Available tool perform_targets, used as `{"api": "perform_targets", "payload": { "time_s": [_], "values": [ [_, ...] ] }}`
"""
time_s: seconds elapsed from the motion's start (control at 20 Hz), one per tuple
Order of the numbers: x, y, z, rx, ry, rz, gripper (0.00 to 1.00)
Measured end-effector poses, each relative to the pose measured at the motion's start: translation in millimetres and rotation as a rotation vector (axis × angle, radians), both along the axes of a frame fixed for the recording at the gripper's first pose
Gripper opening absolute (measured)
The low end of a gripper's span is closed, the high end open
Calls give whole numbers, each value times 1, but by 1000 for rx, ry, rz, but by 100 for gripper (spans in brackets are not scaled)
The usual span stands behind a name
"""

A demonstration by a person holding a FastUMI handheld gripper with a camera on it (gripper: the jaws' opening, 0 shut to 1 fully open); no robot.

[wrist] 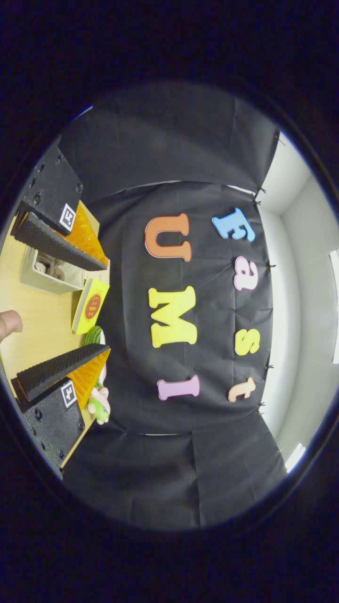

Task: Open the storage box then place both shoes into the box .Put the left shoe in first, then the right shoe, with the right side of both shoes facing outward in a uniform manner.

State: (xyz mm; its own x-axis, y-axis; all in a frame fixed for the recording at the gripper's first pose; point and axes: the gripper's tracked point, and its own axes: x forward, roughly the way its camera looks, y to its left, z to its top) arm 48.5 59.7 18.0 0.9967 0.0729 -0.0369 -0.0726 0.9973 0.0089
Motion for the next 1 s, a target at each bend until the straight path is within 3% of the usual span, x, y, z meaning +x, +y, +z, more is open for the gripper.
{"api": "perform_targets", "payload": {
  "time_s": [0.2,0.4,0.75,1.0],
  "values": [
    [-22,-1,5,-11,-49,24,99],
    [-36,-13,3,-50,-64,-4,99],
    [-52,-25,-19,-73,-5,21,99],
    [-58,-40,-20,-122,-40,-33,100]
  ]
}}
